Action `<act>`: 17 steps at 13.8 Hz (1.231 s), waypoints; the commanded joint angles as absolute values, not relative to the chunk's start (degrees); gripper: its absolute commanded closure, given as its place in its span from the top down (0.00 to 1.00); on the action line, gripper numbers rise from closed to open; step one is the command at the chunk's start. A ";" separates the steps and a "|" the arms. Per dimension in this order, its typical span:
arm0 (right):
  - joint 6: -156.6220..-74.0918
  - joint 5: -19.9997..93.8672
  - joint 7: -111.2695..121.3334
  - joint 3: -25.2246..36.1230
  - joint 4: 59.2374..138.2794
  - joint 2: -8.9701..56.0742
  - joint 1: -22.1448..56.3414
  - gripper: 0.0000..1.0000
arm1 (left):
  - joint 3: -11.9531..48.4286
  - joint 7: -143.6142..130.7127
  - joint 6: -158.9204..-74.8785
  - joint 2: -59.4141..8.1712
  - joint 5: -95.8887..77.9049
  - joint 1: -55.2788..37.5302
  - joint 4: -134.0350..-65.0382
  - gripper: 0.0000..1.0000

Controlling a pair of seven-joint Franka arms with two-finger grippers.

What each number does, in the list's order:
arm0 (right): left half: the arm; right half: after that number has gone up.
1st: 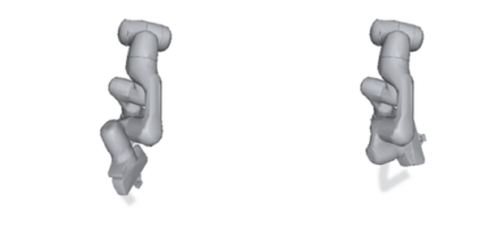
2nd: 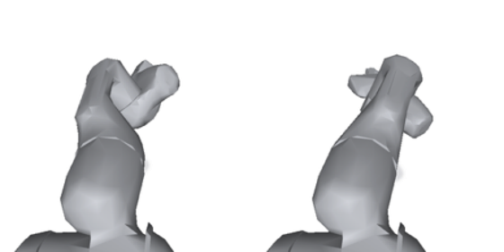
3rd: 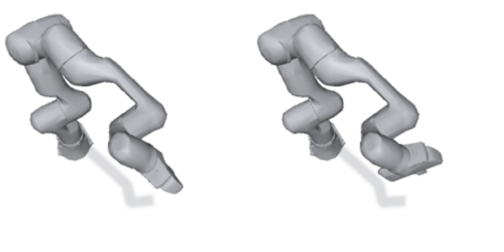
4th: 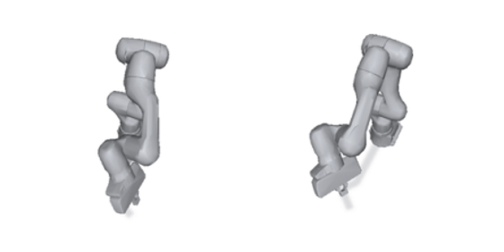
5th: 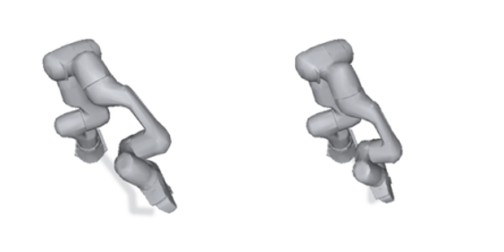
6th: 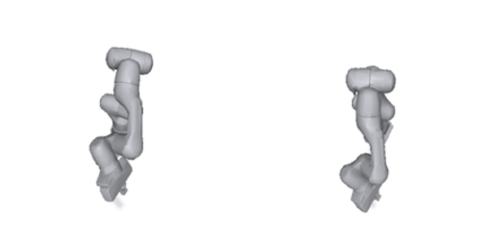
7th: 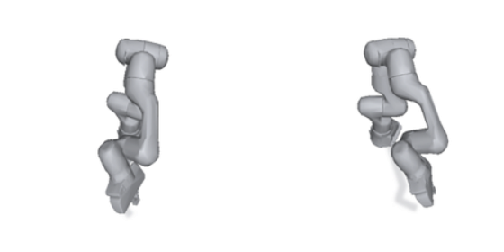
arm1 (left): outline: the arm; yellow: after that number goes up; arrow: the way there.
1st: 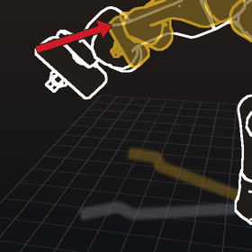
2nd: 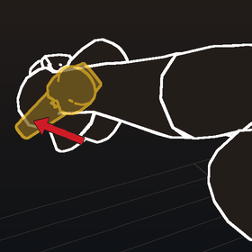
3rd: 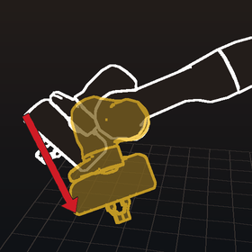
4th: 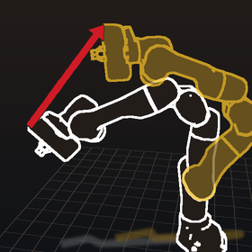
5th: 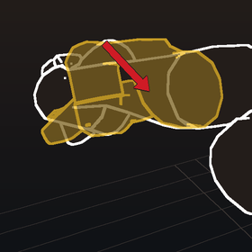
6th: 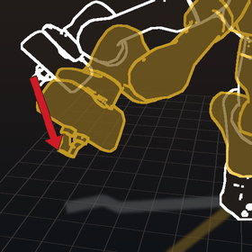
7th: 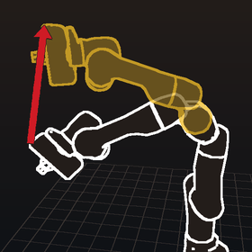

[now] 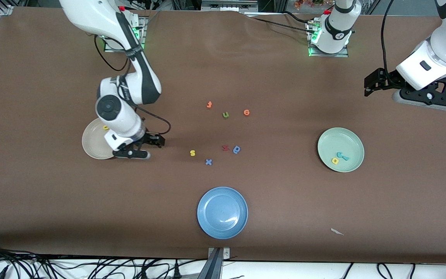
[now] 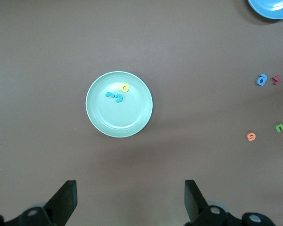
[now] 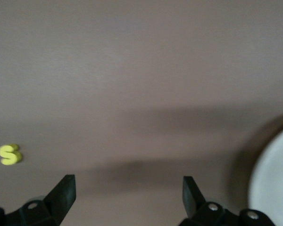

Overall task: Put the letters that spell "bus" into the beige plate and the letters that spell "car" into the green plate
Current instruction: 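Reach the right gripper to the yellow s and grasp it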

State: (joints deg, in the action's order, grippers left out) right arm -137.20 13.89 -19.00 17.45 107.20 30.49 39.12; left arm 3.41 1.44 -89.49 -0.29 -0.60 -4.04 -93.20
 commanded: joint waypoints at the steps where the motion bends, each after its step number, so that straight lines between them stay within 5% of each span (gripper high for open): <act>1: -132.29 15.29 -25.73 15.21 96.97 36.37 38.76 1.00 | 2.99 1.58 -87.54 -1.58 1.14 -5.10 -90.79 1.00; 7: -127.01 15.12 -33.40 11.34 84.04 44.90 38.76 0.99 | 3.08 1.49 -87.45 -2.11 1.76 -5.27 -90.26 1.00; 13: -127.53 11.95 -32.08 10.20 82.26 48.07 40.16 0.99 | 2.90 1.67 -87.54 -2.20 1.85 -4.83 -90.09 1.00; 17: -127.53 12.13 -29.81 10.20 82.27 49.04 40.78 0.86 | 2.90 1.67 -87.54 -2.20 1.85 -4.75 -90.09 1.00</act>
